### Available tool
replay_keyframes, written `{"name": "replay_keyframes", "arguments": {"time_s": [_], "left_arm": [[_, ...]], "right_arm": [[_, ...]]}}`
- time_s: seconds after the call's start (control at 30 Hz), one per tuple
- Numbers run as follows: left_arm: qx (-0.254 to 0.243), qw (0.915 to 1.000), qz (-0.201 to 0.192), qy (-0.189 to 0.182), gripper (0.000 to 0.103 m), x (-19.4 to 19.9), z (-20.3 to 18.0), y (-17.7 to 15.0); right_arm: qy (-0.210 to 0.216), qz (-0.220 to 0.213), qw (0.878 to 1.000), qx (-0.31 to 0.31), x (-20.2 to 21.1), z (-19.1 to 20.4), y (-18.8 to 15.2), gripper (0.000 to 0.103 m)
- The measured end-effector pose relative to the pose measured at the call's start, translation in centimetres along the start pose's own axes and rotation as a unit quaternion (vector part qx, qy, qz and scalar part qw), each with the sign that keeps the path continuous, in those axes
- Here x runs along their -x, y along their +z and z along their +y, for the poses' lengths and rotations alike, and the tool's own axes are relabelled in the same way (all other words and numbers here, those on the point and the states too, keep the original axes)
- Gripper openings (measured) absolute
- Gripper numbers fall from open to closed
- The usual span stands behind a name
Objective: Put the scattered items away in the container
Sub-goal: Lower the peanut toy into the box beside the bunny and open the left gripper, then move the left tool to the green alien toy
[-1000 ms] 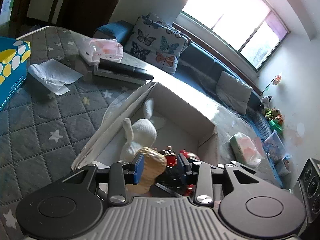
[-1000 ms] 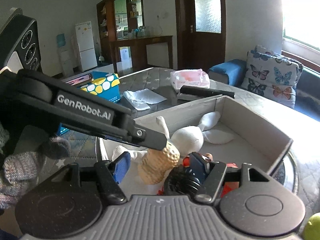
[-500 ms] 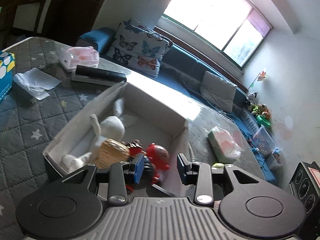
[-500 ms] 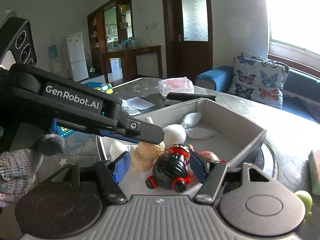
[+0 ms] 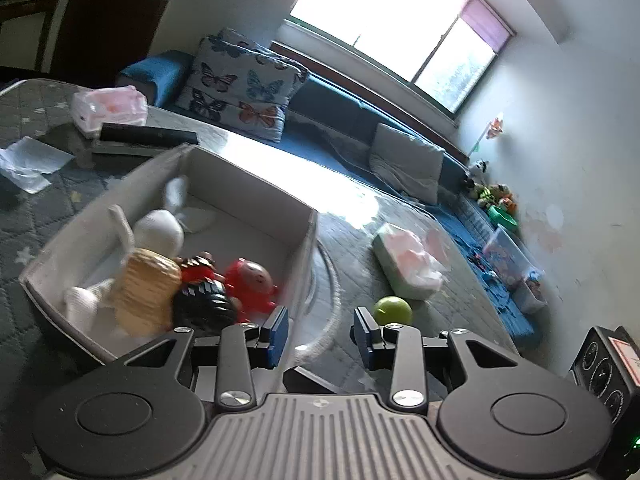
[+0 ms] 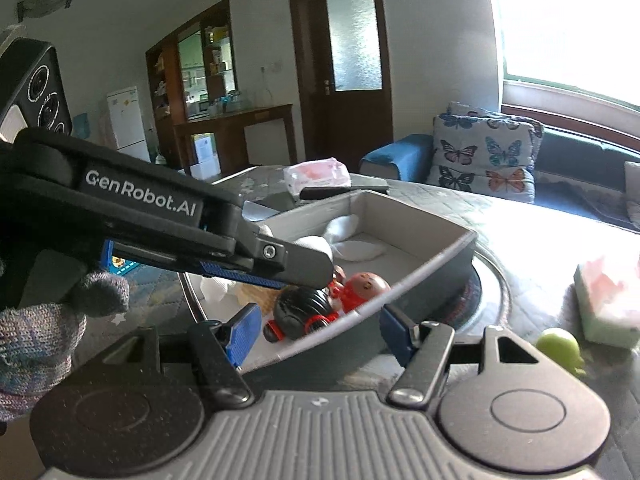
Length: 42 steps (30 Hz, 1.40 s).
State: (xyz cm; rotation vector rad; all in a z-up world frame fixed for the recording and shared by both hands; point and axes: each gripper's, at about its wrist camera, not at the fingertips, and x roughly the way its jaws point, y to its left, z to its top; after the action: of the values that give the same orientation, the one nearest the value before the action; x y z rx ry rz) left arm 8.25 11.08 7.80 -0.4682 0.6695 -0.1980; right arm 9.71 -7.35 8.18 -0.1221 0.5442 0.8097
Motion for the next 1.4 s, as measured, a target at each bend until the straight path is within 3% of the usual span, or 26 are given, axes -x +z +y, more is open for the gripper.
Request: {"name": "replay_keyframes", "arguments": {"time_s": [0.67,0.77,1.07,1.4], "left_arm": [[-0.015,0.9978,0.055,-0.033,0.038,-6.2,-4.0,-1.9],[-0.013,0.9974,0.060,-0.038,0.038,-7.3,-4.4,-1.9],[-0.003,0.9961,0.073,-0.050,0.038,-11.0,-5.7,-0.7],[0.024,0.9954,0.077,-0.052,0.038,-15.0,-5.9,1.0]], "right_arm": [[-0.074,0.011,0.996,-0.050,2.8,-5.4,-3.8,0.068],[-0.089,0.014,0.994,-0.057,2.8,-6.6,-4.3,0.075],[-0.128,0.013,0.988,-0.085,2.0,-10.6,-4.5,0.079],[-0.136,0.020,0.981,-0.136,0.1,-15.3,-4.9,0.085]]}}
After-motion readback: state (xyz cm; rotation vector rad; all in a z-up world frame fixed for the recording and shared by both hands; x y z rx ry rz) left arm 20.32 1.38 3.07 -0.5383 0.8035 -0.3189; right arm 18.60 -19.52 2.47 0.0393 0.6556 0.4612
